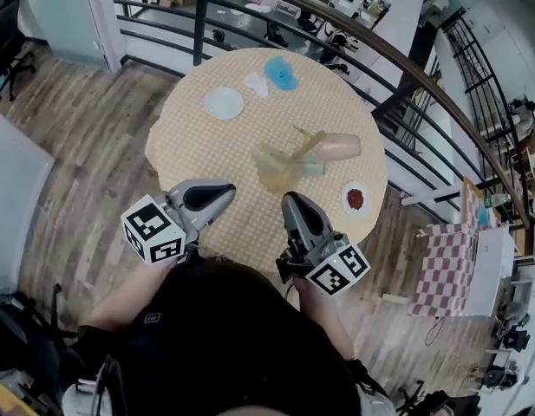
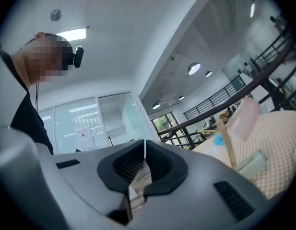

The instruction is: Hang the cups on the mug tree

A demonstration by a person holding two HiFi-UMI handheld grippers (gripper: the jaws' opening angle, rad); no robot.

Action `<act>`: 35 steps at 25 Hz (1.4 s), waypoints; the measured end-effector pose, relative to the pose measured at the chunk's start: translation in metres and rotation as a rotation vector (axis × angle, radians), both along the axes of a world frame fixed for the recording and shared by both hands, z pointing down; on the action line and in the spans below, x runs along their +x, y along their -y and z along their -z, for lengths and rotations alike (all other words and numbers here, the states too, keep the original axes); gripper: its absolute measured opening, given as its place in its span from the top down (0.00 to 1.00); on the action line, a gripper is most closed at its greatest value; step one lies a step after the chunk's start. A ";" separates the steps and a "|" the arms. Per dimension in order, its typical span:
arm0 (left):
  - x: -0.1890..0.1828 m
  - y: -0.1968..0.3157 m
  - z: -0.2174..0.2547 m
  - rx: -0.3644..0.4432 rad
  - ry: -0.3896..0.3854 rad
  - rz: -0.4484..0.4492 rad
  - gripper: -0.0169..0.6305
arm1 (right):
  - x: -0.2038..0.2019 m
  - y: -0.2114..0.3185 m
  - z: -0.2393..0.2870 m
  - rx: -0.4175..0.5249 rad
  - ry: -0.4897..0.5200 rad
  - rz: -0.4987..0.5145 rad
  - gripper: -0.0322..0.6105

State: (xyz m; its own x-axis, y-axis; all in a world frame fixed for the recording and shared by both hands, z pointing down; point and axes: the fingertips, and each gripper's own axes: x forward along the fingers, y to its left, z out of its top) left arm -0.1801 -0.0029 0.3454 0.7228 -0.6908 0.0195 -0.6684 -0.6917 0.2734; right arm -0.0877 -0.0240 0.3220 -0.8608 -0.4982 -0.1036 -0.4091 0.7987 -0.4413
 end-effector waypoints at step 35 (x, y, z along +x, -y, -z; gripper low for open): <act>0.082 -0.017 -0.009 0.046 0.087 0.005 0.96 | 0.054 -0.035 -0.038 0.088 -0.247 -0.051 0.93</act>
State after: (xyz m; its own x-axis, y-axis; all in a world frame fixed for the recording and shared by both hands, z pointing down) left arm -0.0982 0.0137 0.3544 0.7166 -0.6956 0.0507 -0.6915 -0.6990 0.1822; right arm -0.0339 0.0105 0.3596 -0.8394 -0.5401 0.0615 -0.5365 0.8050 -0.2531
